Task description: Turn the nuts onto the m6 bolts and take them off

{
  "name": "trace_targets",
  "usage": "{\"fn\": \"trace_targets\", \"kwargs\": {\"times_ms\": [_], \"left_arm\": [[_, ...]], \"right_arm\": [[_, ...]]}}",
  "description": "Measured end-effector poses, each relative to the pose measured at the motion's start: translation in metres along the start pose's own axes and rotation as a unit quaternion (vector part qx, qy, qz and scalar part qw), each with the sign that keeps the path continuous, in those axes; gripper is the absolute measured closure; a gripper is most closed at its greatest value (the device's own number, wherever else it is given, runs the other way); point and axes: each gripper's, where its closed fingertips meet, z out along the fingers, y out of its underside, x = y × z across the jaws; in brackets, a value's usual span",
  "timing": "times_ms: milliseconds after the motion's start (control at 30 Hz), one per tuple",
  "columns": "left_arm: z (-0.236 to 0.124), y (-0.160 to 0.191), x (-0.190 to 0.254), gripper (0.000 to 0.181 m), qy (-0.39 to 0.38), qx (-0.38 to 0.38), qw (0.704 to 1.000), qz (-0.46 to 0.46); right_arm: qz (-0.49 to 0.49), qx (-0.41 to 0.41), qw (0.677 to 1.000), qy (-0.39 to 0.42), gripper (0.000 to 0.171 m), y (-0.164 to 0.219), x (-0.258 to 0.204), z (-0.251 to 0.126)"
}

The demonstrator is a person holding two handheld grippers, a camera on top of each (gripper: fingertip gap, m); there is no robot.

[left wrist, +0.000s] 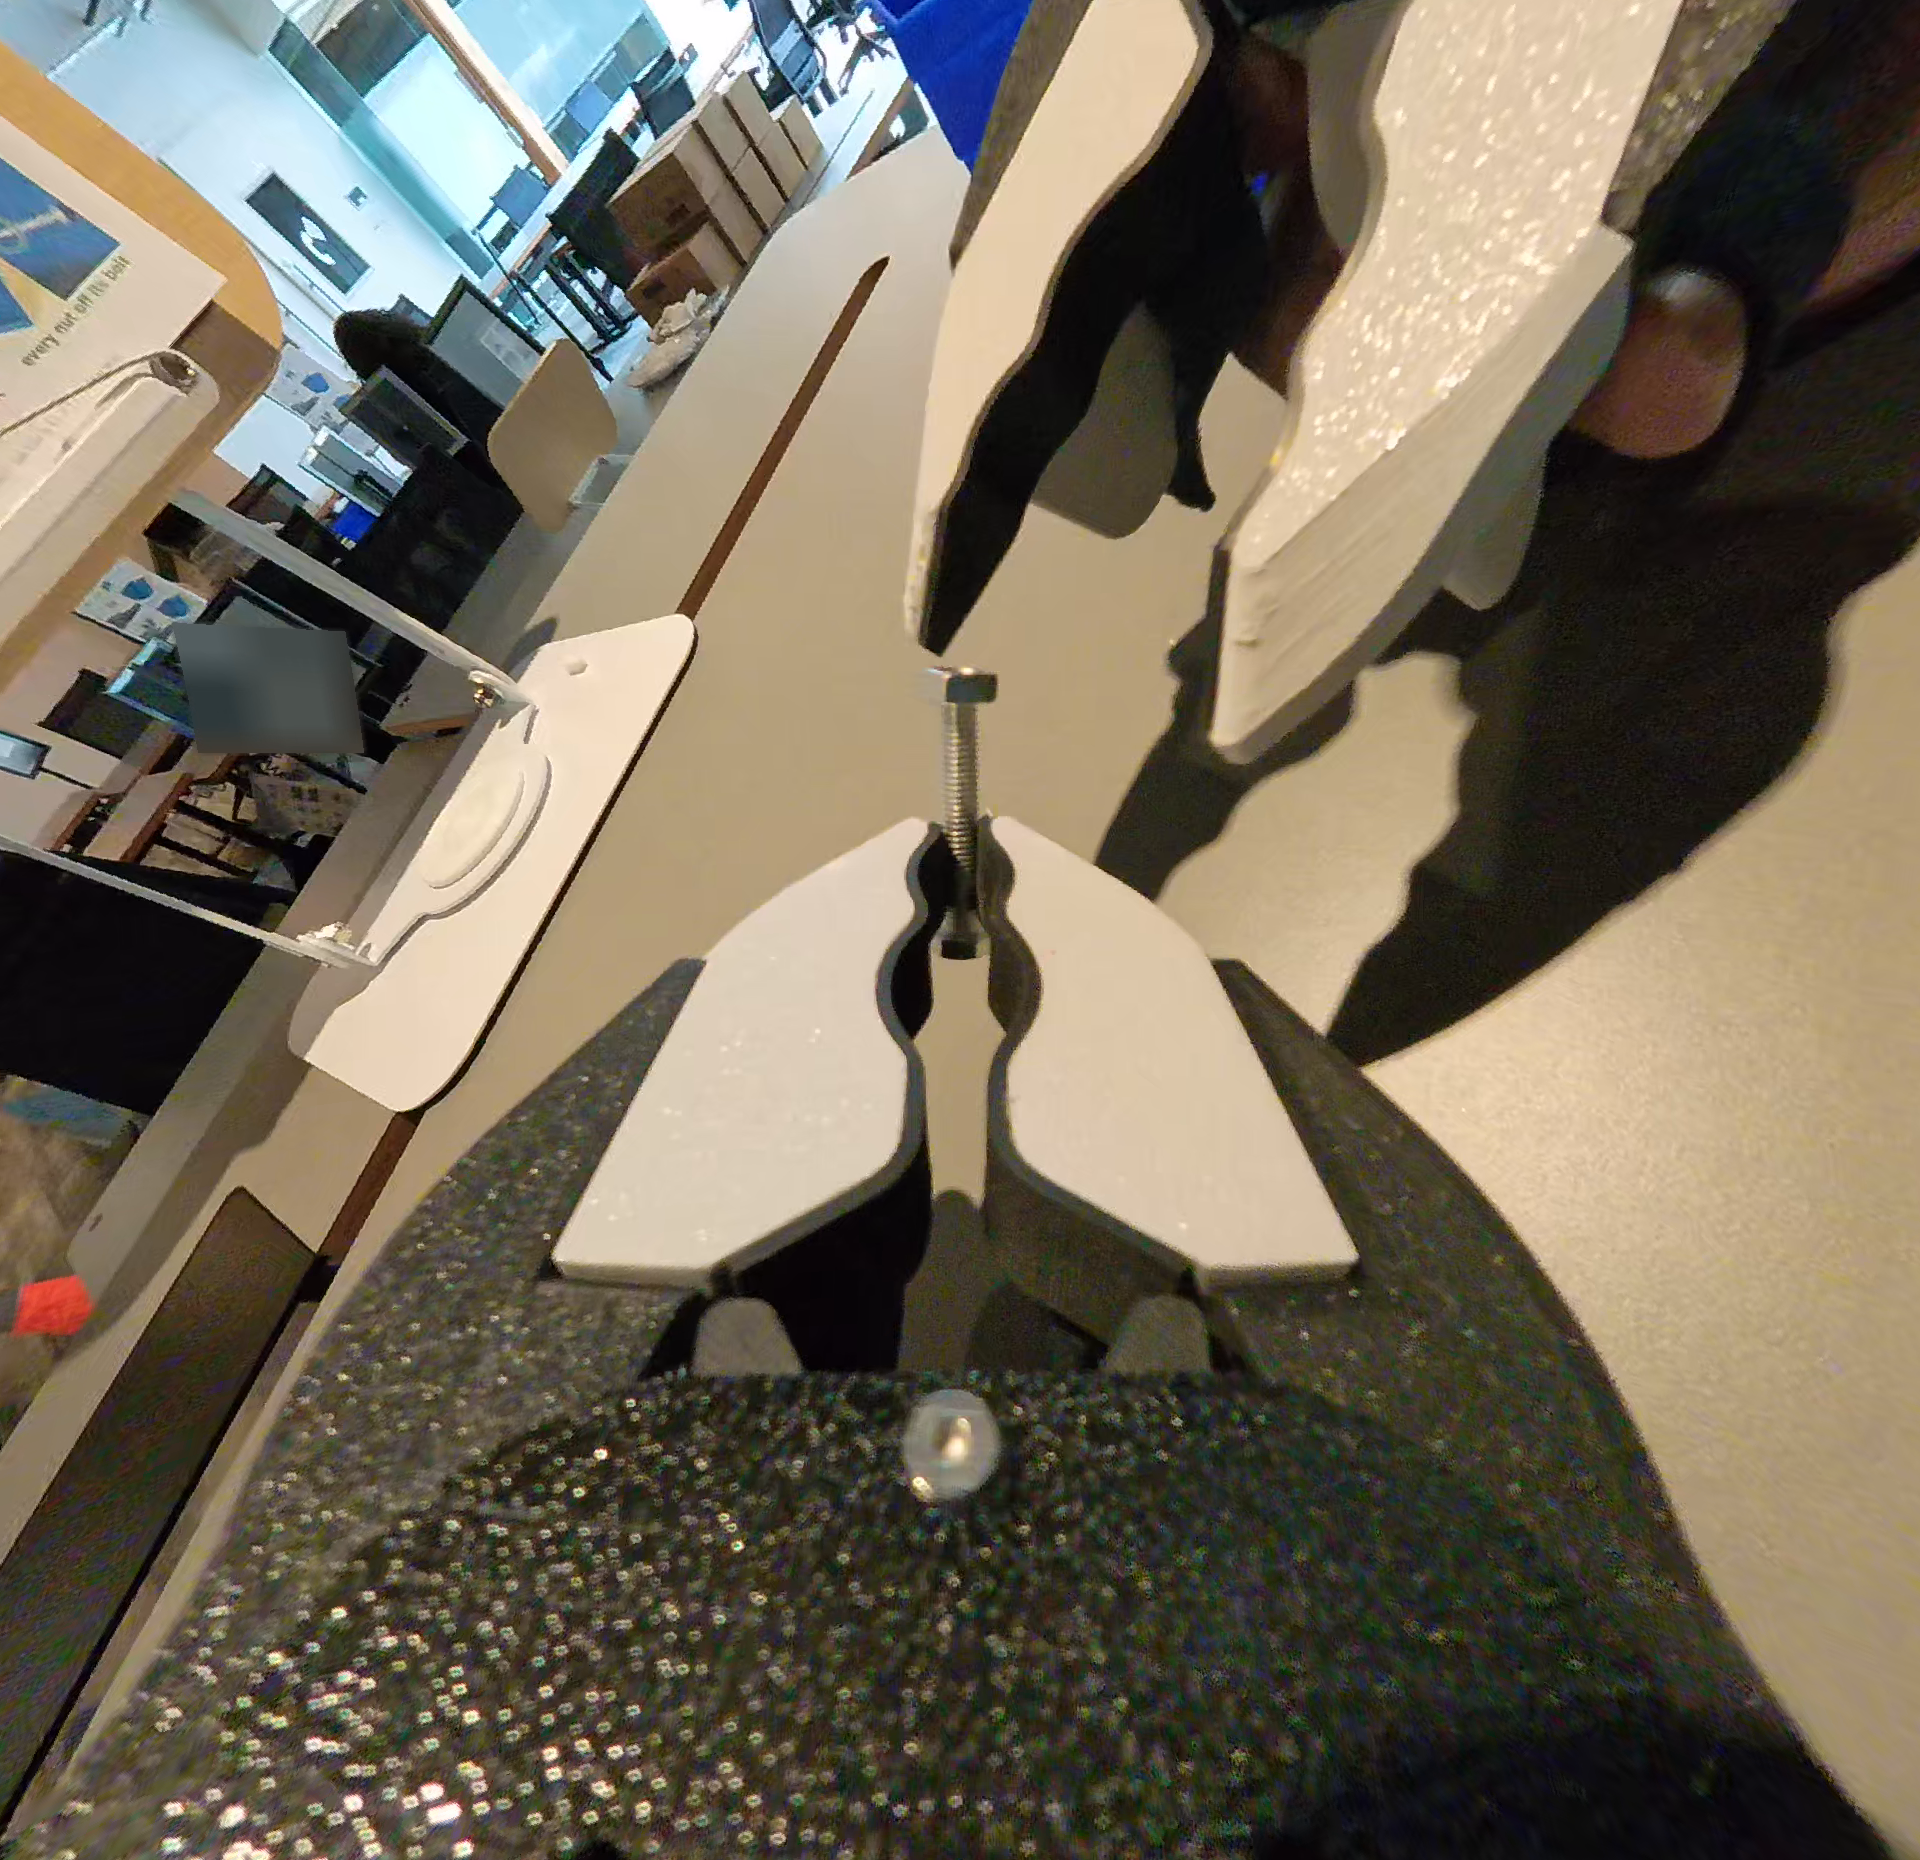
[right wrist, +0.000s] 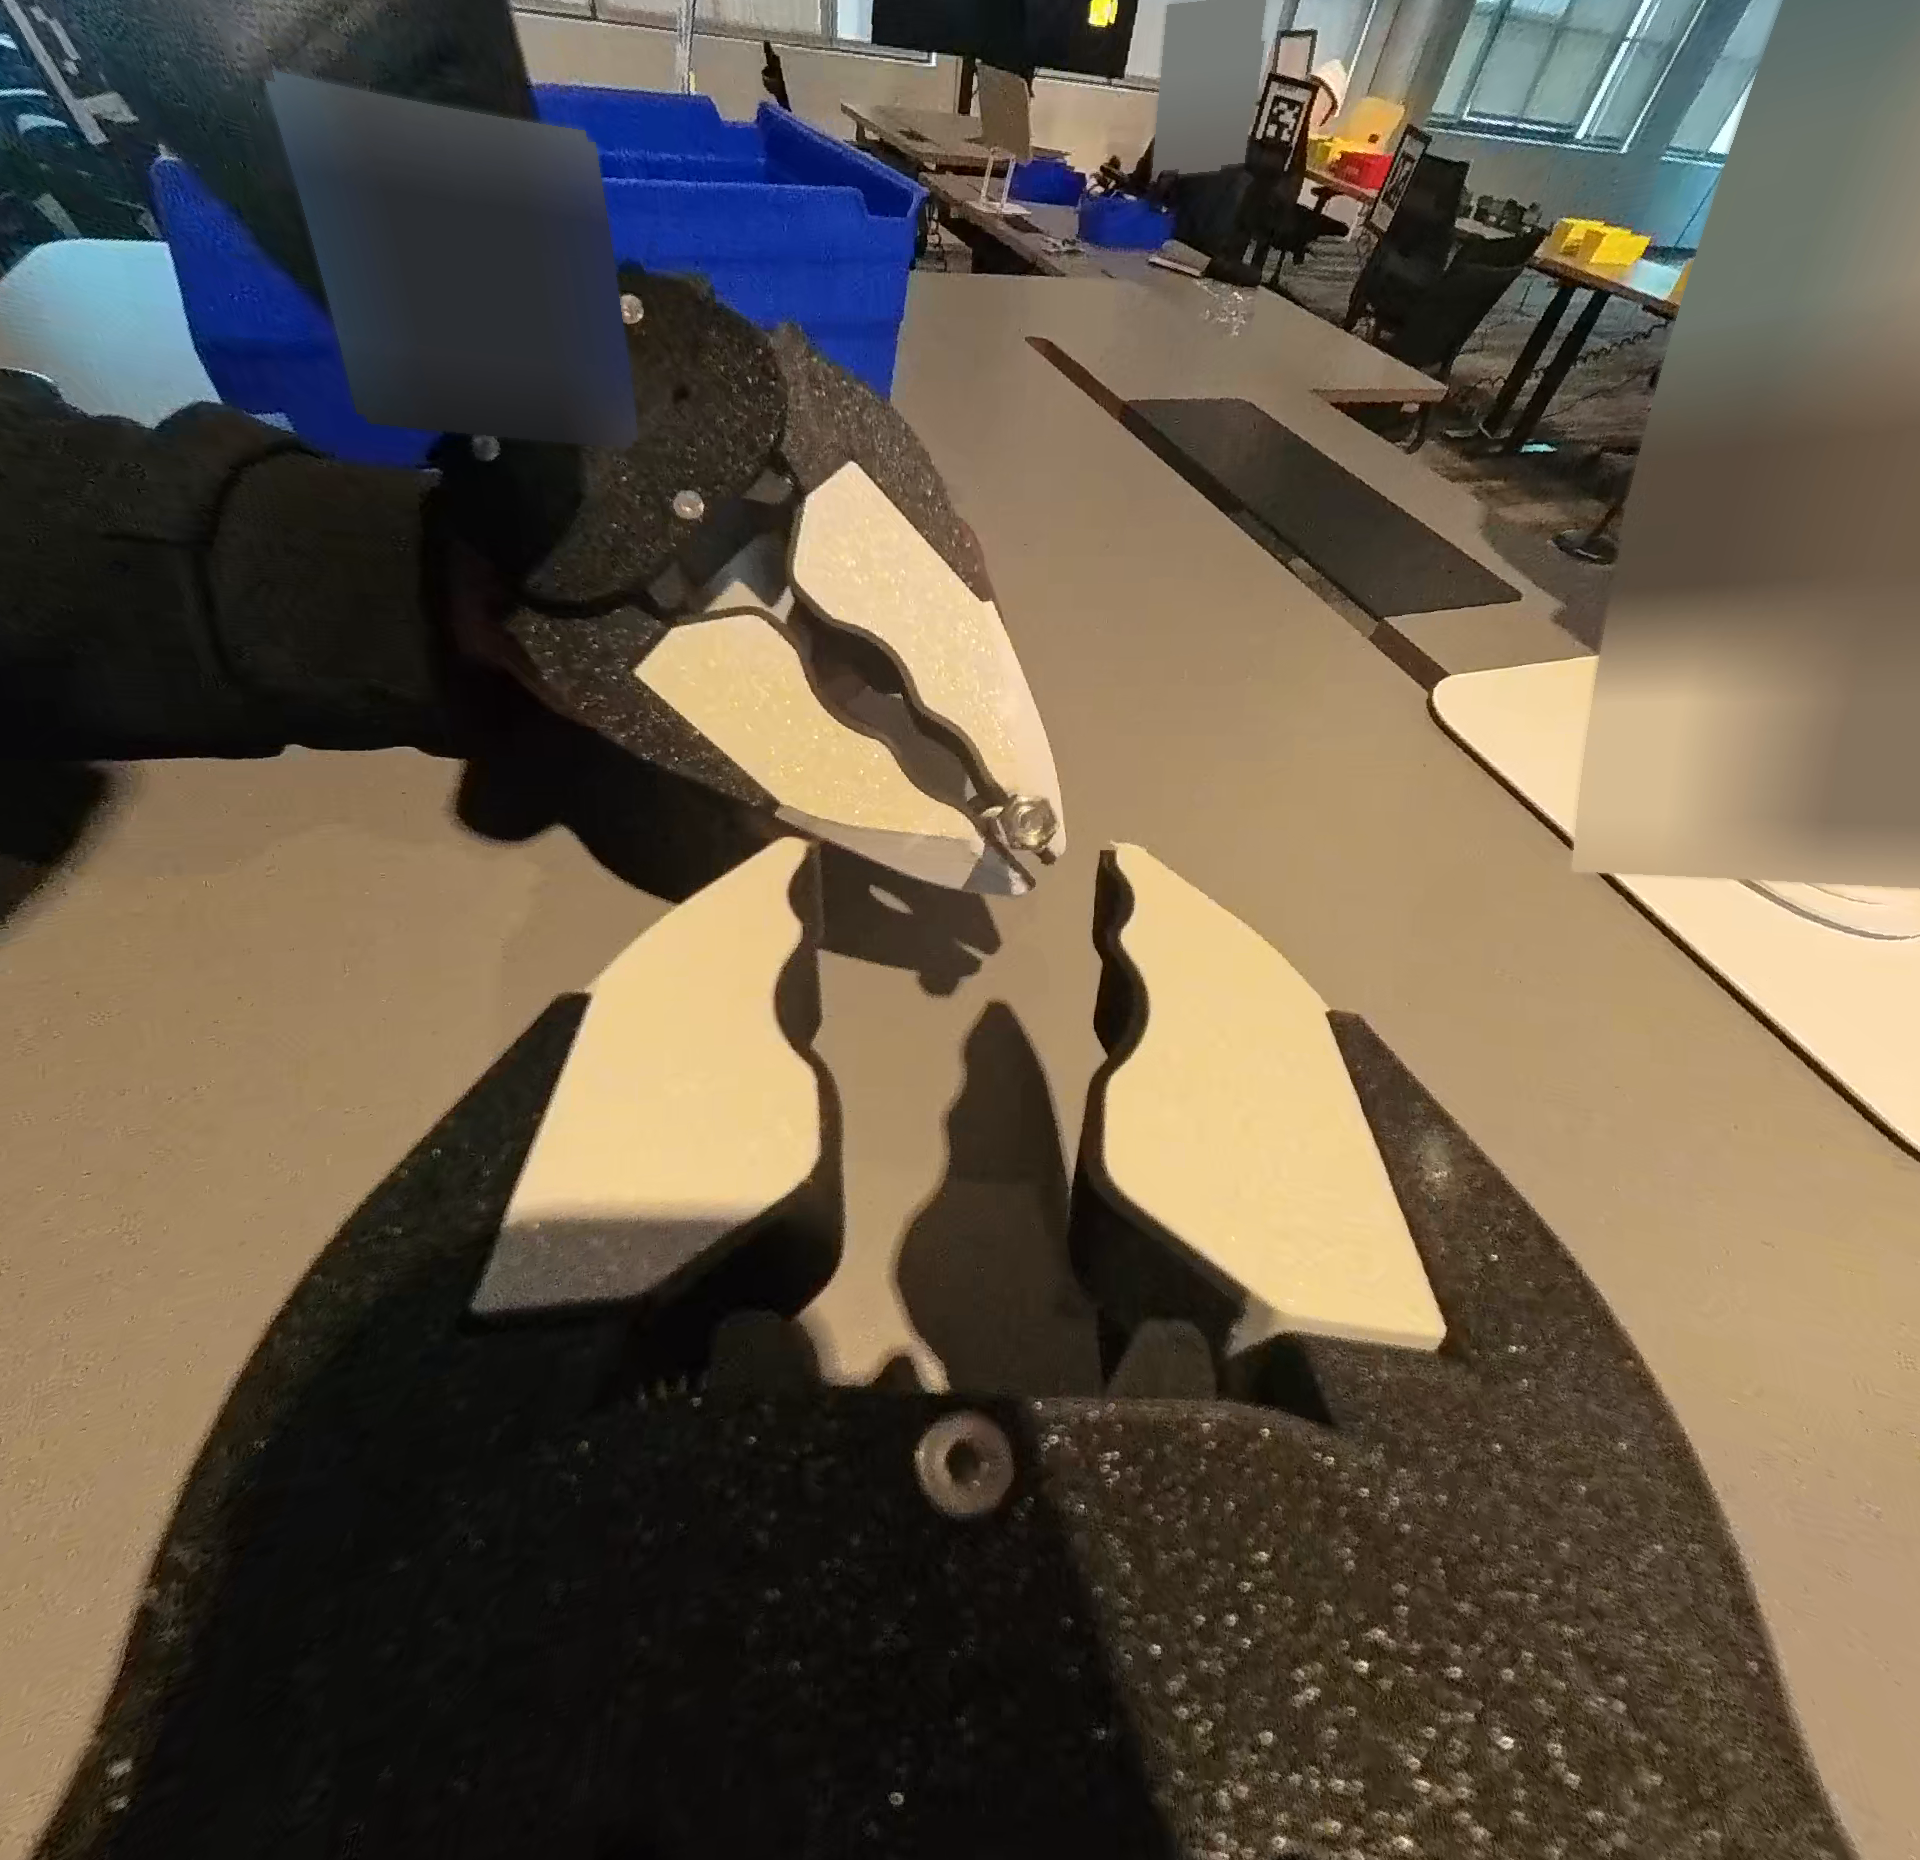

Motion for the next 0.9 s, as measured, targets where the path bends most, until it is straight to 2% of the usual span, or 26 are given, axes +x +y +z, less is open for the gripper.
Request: {"fn": "trace_targets", "kwargs": {"times_ms": [167,300,433,567,733,833,900], "left_arm": [[-0.001,-0.001,-0.002,0.176,-0.018,0.006,1.0,0.02],[0.001,0.007,-0.005,0.176,-0.047,-0.019,0.996,0.073],[0.002,0.003,0.002,0.176,-0.04,-0.011,0.994,0.098],[0.0,0.002,0.004,0.176,-0.038,-0.01,0.991,0.126],[0.0,-0.001,0.006,0.176,-0.045,-0.011,0.986,0.159],[0.001,-0.001,0.0,0.176,-0.082,-0.04,0.975,0.204],[0.001,-0.002,-0.006,0.176,-0.116,-0.062,0.961,0.242]], "right_arm": [[-0.02,-0.016,0.999,0.033,0.121,0.004,0.008,-0.001],[-0.039,-0.023,0.998,0.048,0.123,0.006,0.013,-0.002],[-0.062,-0.035,0.996,0.048,0.124,0.008,0.009,0.0],[-0.081,-0.046,0.995,0.047,0.134,0.011,0.005,0.002],[-0.095,-0.057,0.993,0.041,0.16,0.013,0.001,0.003],[-0.056,-0.07,0.995,0.051,0.16,0.016,0.005,0.003],[0.025,-0.067,0.996,0.049,0.16,0.016,0.008,0.004]]}}
